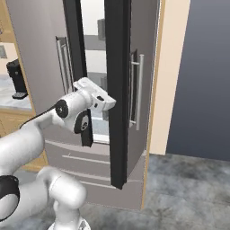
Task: Place one of the steaks on the plate and the other in the bowl. Then place the bowl in the fridge.
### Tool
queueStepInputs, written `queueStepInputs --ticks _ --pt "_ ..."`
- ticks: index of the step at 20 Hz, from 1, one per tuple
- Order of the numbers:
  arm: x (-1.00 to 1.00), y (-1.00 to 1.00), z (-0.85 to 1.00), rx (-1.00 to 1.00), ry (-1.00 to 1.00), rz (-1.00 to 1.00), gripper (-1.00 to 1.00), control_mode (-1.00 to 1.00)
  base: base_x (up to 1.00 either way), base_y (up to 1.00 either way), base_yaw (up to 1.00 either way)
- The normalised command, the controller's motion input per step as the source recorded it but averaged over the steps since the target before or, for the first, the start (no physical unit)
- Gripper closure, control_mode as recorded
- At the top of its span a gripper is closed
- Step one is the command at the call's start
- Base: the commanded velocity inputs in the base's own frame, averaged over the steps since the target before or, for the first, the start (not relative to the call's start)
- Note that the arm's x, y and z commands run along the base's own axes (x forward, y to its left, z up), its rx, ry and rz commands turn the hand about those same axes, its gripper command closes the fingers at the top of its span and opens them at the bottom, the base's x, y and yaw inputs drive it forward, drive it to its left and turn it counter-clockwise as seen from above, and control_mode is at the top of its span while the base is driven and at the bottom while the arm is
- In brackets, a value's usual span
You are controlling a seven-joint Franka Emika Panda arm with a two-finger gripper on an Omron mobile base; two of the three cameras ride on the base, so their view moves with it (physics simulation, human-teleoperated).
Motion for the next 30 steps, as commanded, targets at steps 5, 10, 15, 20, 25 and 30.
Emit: queueStepInputs --ticks 5,10,15,20,25,30 --pt "0.54 -0.50 -0.03 0.00 0.09 -0.09 1.00 -1.00 0.00 0.00 0.00" --pt "0.50 -0.70 0.00 0.07 0.12 0.00 1.00 -1.00 0.00 0.00 0.00" --pt "-0.05 -0.99 0.08 0.32 0.25 -0.02 1.00 -1.00 0.00 0.00 0.00" --pt "-0.23 -0.94 0.10 0.40 0.21 -0.03 1.00 -1.00 0.00 0.00 0.00" --pt "-0.93 0.11 0.67 0.07 0.00 0.12 1.00 -1.00 0.00 0.00 0.00" --pt "-0.86 0.52 1.00 0.00 0.20 0.21 1.00 -1.00 0.00 0.00 0.00"
